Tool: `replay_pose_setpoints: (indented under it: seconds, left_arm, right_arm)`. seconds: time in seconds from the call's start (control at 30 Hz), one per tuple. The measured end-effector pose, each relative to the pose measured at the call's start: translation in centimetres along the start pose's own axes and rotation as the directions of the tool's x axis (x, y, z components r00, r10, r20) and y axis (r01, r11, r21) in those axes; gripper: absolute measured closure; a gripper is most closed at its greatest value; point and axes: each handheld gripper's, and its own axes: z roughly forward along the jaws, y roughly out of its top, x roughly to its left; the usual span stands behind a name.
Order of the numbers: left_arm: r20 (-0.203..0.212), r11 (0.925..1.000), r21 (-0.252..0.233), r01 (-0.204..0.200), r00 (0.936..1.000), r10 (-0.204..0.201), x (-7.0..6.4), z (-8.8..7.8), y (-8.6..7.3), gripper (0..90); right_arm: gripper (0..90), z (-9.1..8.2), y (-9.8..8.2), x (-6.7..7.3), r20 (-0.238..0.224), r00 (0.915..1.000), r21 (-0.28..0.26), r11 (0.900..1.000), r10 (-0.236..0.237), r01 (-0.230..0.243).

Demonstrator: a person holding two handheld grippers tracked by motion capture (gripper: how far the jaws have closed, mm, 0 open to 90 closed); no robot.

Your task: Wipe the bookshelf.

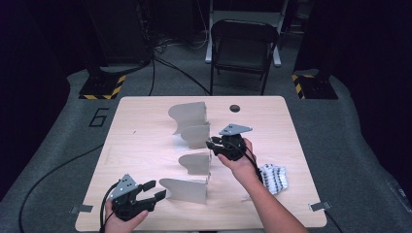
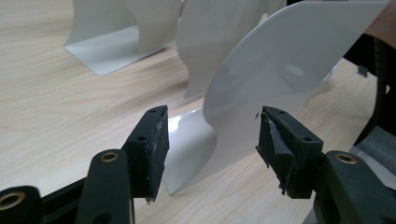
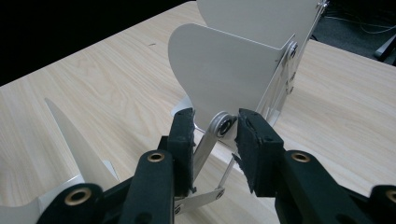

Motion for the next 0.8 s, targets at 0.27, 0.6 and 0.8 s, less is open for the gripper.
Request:
replay_pose_setpoints:
  seconds: [0.27,0.6,0.8]
  left_arm:
    - [0.003,0.9998,-0.019,0.006,1.0000,-0.006,-0.6,0.9,0.9,41.7]
    - [0.016,0.9998,-0.016,-0.008,0.9998,0.008,-0.7,1.4,1.1,50.8]
    - [0.012,0.9998,-0.016,-0.007,0.9999,0.007,-0.7,1.3,1.1,52.8]
  right_arm:
    - [66.6,-0.2,-0.6,0.1,0.000,1.0000,0.001,1.000,0.000,0.000]
    - [68.2,-0.4,-1.9,0.7,-0.010,0.9998,0.023,1.000,-0.014,0.015]
    - [64.5,-0.6,-2.3,0.3,-0.028,0.9996,-0.010,1.000,0.008,-0.008]
